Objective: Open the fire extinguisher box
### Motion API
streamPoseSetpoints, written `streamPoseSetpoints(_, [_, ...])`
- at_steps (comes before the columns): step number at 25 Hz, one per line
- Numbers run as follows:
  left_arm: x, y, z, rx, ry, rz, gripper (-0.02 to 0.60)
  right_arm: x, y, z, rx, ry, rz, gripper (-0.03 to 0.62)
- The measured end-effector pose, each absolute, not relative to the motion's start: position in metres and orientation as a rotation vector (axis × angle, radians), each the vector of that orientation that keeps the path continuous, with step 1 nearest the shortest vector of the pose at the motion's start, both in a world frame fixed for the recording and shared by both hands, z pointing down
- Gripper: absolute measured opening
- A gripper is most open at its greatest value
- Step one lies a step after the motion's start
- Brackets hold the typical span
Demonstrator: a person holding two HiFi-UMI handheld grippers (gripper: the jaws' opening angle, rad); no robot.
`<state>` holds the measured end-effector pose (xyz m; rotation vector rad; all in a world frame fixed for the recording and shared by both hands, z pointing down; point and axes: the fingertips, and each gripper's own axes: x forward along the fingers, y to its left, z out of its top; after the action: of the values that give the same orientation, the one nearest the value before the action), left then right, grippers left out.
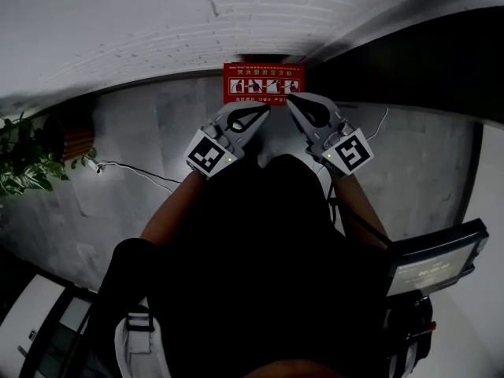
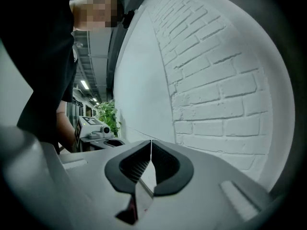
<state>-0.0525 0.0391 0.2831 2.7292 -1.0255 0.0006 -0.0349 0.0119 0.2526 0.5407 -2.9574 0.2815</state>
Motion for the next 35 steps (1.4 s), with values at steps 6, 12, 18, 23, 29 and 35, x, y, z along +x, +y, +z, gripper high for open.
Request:
streamPoseSetpoints(6, [-0.058, 0.006, 0.318, 2.688, -0.989, 0.060, 0.002, -0.032, -0.033, 0.286, 0.559, -2.898, 0.348, 0.011])
streamPoseSetpoints(12, [-0.043, -0.009, 0.395, 2.640, -1.050, 0.179, 0.002, -0.012, -0.066, 0.371, 0.649, -2.847, 0.578, 0.012])
streamPoseSetpoints(18, [-0.025, -0.011, 0.475, 2.565, -1.084, 0.340, 0.002, -0.004, -0.063, 0.491, 0.714, -2.643, 0.875, 0.034])
streamPoseSetpoints(23, [-0.020, -0.009, 0.551, 2.494, -1.078, 0.465, 0.002, 0.009, -0.057, 0.577, 0.897, -2.456, 1.315, 0.091])
streamPoseSetpoints(29, [-0.020, -0.018, 0.627, 2.414, -1.083, 0.509, 0.000, 0.041, -0.038, 0.673, 1.156, -2.219, 1.645, 0.123])
streamPoseSetpoints(35, [-0.003, -0.011, 0.673, 2.400, -0.999, 0.584, 0.000, 0.062, -0.011, 0.744, 1.347, -2.000, 1.872, 0.153])
